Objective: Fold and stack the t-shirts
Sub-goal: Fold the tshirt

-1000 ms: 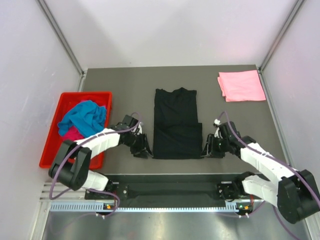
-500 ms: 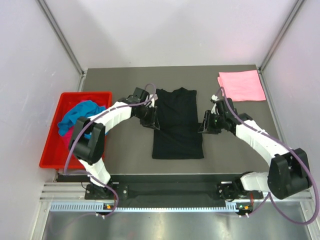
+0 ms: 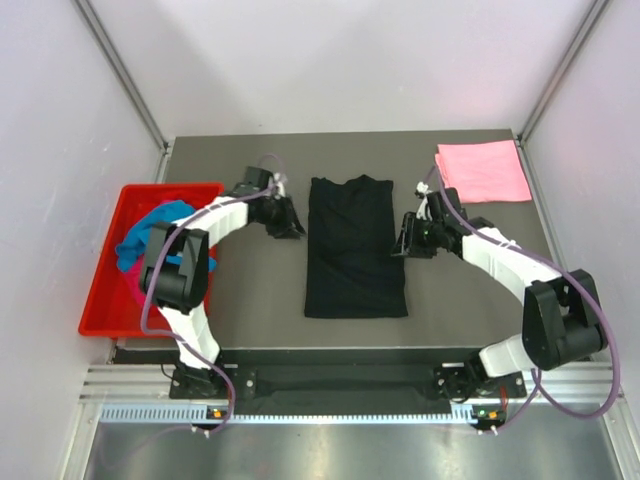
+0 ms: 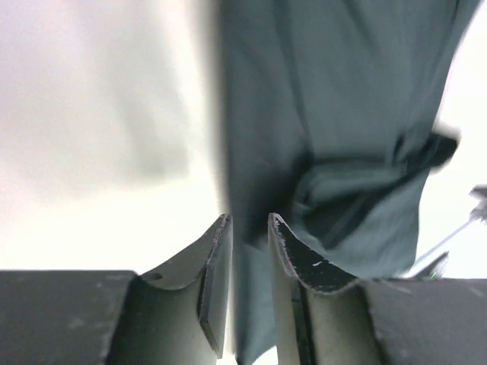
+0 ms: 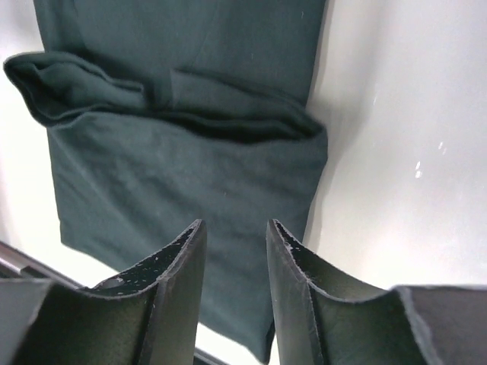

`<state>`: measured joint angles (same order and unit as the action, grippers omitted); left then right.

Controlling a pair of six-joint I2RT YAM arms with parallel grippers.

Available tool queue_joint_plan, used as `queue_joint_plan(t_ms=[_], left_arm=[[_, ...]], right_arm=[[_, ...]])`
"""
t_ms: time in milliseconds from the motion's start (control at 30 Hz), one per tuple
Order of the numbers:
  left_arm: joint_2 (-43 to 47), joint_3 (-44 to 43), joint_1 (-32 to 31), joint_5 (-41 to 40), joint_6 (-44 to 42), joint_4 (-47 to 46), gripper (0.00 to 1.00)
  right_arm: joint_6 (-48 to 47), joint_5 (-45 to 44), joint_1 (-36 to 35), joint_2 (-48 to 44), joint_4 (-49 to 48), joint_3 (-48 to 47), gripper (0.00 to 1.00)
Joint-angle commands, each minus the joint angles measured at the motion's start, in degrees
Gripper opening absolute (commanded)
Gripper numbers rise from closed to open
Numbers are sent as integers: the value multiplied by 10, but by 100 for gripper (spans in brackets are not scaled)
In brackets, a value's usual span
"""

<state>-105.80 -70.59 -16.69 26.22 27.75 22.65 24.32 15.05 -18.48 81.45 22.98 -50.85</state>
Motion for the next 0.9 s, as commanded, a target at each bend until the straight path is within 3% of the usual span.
queue_joint_plan(t_ms=[0, 267, 367, 633, 867], left_arm=[[50, 15, 44, 18, 40, -82, 32], [45, 43, 42, 175, -103, -59, 39], [42, 43, 42, 172, -166, -39, 39], [20, 26, 33, 150, -223, -28, 40], [3, 27, 0, 154, -256, -29, 40]], right_arm=[[-31, 13, 14, 14, -63, -34, 39], [-83, 132, 88, 78, -81, -43, 45], [-100, 159, 113, 98, -85, -49, 45], [-148, 230, 142, 172, -87, -68, 38], [-190, 244, 143, 187, -89, -59, 45]])
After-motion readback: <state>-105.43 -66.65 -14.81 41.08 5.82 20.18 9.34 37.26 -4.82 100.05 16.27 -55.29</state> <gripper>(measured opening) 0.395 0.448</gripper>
